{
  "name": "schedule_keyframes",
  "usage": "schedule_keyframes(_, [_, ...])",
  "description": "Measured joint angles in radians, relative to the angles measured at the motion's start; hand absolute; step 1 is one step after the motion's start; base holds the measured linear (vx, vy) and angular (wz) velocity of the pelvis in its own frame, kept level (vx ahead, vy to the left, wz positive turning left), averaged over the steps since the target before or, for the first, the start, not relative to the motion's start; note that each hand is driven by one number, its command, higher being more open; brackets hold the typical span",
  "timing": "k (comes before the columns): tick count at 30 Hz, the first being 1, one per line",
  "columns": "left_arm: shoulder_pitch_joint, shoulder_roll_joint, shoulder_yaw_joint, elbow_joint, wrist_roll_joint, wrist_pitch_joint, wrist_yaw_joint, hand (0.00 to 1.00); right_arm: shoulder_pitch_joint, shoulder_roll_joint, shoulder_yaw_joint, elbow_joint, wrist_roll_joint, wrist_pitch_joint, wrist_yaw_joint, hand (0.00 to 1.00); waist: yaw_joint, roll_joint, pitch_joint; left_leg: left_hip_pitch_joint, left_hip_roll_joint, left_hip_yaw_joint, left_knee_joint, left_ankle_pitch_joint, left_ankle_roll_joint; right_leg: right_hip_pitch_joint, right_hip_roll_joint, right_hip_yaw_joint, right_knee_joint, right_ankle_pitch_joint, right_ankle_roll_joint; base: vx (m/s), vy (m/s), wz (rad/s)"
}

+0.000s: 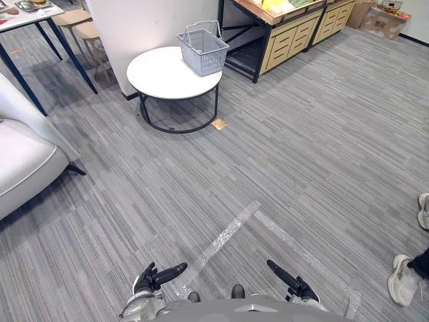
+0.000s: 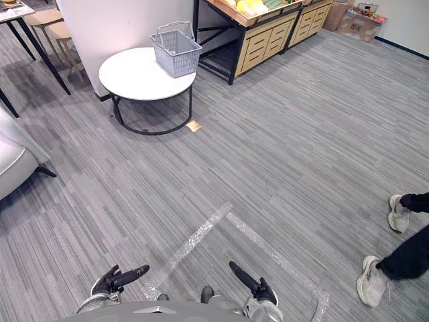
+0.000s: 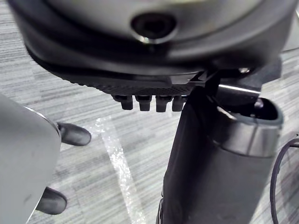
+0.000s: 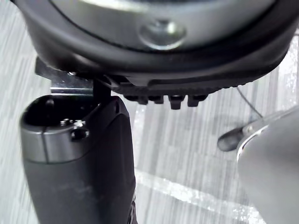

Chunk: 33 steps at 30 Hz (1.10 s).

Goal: Pick vegetable in the basket

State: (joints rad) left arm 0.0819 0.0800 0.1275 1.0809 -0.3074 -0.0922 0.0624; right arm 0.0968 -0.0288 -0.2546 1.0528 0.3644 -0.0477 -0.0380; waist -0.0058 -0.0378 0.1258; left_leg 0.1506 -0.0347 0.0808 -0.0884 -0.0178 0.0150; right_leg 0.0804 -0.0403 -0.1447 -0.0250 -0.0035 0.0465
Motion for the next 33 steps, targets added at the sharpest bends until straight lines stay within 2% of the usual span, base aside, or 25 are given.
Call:
schedule_keyframes(5, [0.005,-0.003,-0.01,0.007,0.004,0.0,-0.002,1.0,0.002,0.01,-0.031,0.014,0.004,0.0,0.004,1.0,-0.001,0.009,-0.013,0.005,-0.013,-0.009,0.0,0.001,0.001,0.016,-0.012,-0.011,-0.014,0.005,0.005,0.0,0.012,0.05])
schedule_keyframes(33, [0.001,-0.002,-0.04,0.021,0.115,-0.02,-0.006,1.0,-0.003,0.026,-0.047,0.048,0.001,-0.026,0.016,1.0,-0.015,-0.003,-0.028,0.039,-0.018,0.012,-0.001,0.0,-0.001,0.061,-0.014,0.003,-0.048,0.023,0.009,-0.02,-0.008,-0.01])
